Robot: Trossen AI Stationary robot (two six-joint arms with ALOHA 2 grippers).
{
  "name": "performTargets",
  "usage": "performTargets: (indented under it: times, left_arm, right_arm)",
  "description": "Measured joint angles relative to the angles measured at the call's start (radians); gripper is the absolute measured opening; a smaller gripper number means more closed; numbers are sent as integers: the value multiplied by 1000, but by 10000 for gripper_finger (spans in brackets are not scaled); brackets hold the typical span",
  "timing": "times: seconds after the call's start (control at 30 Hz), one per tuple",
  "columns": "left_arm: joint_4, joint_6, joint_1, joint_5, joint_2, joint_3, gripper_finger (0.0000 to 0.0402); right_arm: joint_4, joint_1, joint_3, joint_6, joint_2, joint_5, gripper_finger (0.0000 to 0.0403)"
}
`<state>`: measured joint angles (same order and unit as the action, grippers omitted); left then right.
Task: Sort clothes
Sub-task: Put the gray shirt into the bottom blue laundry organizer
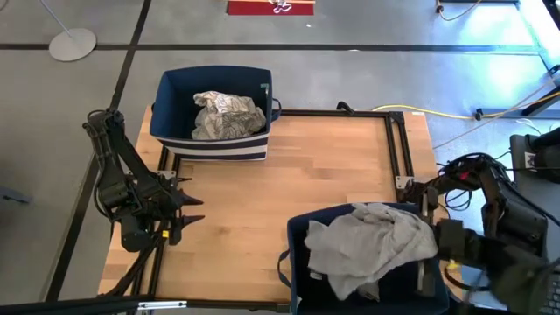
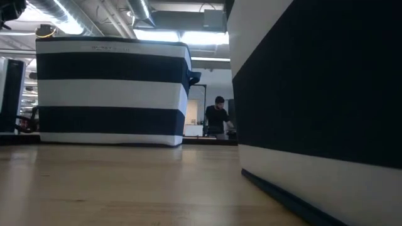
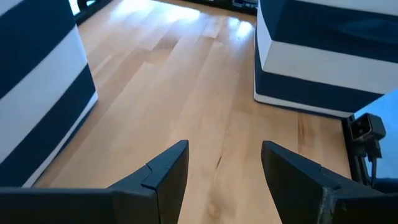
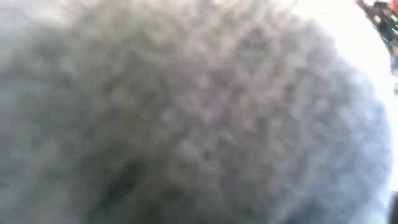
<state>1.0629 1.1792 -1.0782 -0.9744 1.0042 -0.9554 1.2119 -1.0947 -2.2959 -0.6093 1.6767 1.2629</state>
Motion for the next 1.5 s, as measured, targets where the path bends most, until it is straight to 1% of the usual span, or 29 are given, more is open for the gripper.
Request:
performTargets:
  times: [0.13, 0.17, 0.2, 0.3, 0.37, 0.57, 0.67, 0.77, 0.9, 1.03, 1.2, 1.27, 1.37, 1.5]
  left_arm:
    - [0, 0, 0, -17, 0, 0, 192]
    - [0, 0, 0, -18, 0, 0, 192]
    - [0, 0, 0, -18, 0, 0, 192]
    - [0, 0, 0, -23, 0, 0, 192]
    - [0, 0, 0, -25, 0, 0, 191]
    - [0, 0, 0, -33, 1, 0, 192]
    - [0, 0, 0, -34, 1, 0, 191]
    - [0, 1, 0, -34, 1, 0, 192]
    - [0, 3, 0, -34, 1, 0, 192]
    - [0, 3, 0, -34, 1, 0, 192]
    - [0, 3, 0, -34, 1, 0, 192]
    - [0, 3, 0, -34, 1, 0, 192]
    - [0, 3, 0, -34, 1, 0, 192]
    - [-1, 3, 0, -33, 1, 0, 191]
  right_arm:
    - [323, 21, 0, -343, 26, -17, 35]
    - [364, 30, 3, -415, 38, -26, 35]
    - [349, 38, 19, -435, 45, -33, 35]
    - [262, 51, 88, -356, 56, -58, 35]
    - [255, 68, 137, -373, 58, -81, 35]
    - [265, 119, 357, -566, 65, -201, 35]
    - [259, 129, 479, -647, 65, -238, 35]
    - [222, 129, 595, -718, 65, -252, 35]
    - [124, 127, 730, -745, 65, -270, 35]
    - [54, 133, 826, -747, 65, -361, 35]
    - [10, 149, 880, -747, 64, -463, 35]
    - [9, 169, 880, -747, 64, -528, 38]
    - [15, 202, 867, -747, 64, -619, 61]
    - [49, 236, 817, -705, 64, -753, 121]
